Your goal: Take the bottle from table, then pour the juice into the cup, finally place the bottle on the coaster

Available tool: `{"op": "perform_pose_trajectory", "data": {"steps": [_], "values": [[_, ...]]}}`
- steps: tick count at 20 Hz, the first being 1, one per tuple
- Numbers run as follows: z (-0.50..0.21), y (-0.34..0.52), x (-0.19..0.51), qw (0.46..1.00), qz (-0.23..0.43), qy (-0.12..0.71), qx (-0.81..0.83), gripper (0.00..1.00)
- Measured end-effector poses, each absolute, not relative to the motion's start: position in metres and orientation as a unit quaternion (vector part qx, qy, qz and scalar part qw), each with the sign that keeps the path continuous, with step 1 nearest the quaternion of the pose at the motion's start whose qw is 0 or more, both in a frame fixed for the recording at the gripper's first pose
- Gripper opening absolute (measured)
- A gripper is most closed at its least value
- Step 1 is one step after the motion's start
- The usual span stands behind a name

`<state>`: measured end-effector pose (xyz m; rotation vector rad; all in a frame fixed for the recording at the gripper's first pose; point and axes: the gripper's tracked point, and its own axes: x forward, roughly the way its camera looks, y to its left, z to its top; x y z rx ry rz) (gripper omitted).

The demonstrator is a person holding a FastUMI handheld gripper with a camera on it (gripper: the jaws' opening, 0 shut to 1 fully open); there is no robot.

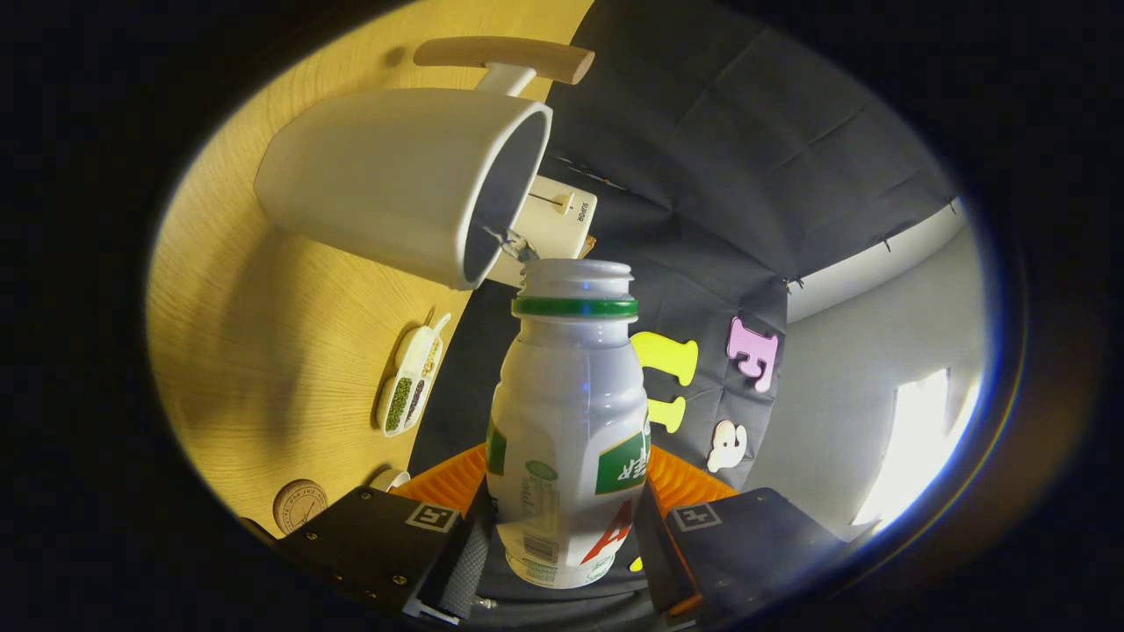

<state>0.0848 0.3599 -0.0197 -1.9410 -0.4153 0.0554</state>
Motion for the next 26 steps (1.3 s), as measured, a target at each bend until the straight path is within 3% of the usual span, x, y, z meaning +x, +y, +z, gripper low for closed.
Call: {"op": "perform_pose_trajectory", "data": {"steps": [26], "values": [[-0.0173, 0.3614, 0.0834, 0.52, 0.011, -0.182, -0.834, 0.72]]}}
